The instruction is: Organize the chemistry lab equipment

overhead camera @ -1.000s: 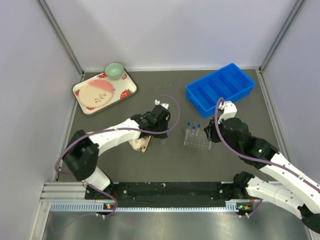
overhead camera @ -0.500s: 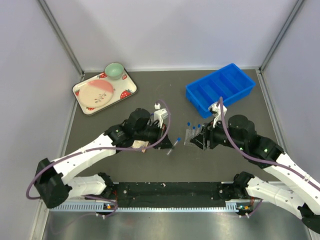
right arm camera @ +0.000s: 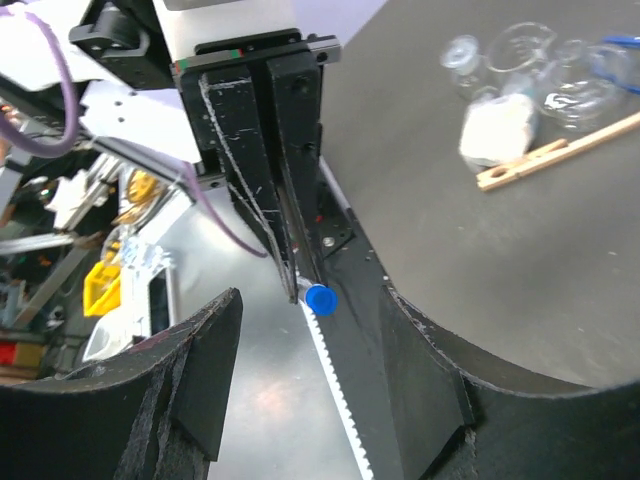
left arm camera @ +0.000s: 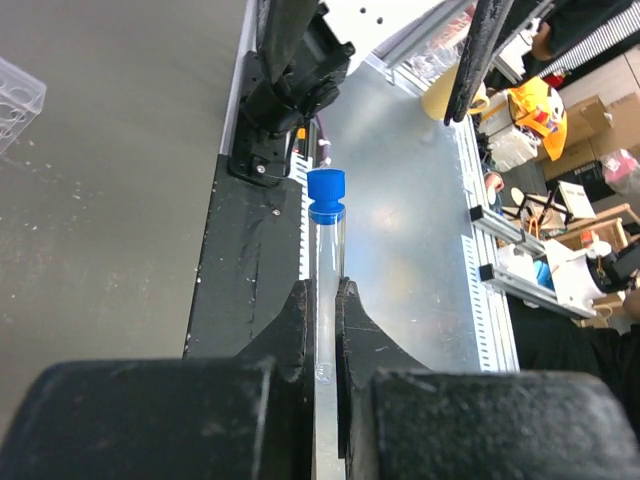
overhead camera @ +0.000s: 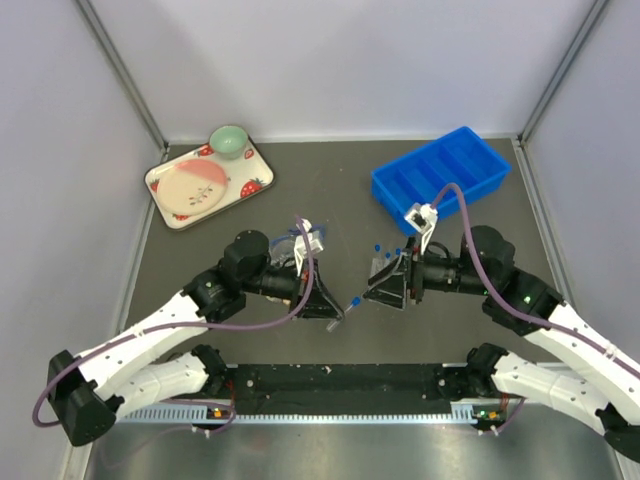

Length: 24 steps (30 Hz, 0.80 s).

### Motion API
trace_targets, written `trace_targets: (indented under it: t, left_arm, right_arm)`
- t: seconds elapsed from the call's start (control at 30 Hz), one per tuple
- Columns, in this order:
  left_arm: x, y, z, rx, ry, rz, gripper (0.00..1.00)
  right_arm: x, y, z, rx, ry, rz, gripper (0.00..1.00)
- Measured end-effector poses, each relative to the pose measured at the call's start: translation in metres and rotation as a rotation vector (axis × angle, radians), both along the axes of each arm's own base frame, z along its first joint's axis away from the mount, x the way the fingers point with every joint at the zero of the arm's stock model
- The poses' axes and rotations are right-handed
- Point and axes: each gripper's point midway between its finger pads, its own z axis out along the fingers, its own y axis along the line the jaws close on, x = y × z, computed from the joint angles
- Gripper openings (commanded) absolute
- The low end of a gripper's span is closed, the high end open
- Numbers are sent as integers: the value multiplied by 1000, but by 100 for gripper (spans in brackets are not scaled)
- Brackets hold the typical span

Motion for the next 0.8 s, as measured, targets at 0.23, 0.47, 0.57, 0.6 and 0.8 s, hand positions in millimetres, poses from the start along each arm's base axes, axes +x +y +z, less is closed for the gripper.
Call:
trace_targets:
  t: [0.23, 0.47, 0.57, 0.6, 0.8]
  left_arm:
    - [-16, 9, 20, -88, -64, -54, 0]
    - [-20, 11, 29, -122, -91, -69, 0]
    - [-20, 11, 29, -123, -89, -70, 0]
    - [-20, 11, 29, -123, -89, -69, 0]
    - [-20, 11, 29, -123, -89, -69, 0]
  right_arm:
    - [-16, 21, 3, 46, 33, 99, 57]
    - [-26, 32, -2, 40, 59, 148, 53]
    - [-31, 36, -3, 38, 62, 166, 50]
    - [-32, 38, -4, 38, 64, 171, 49]
    - [-37, 42, -7, 27, 72, 190, 30]
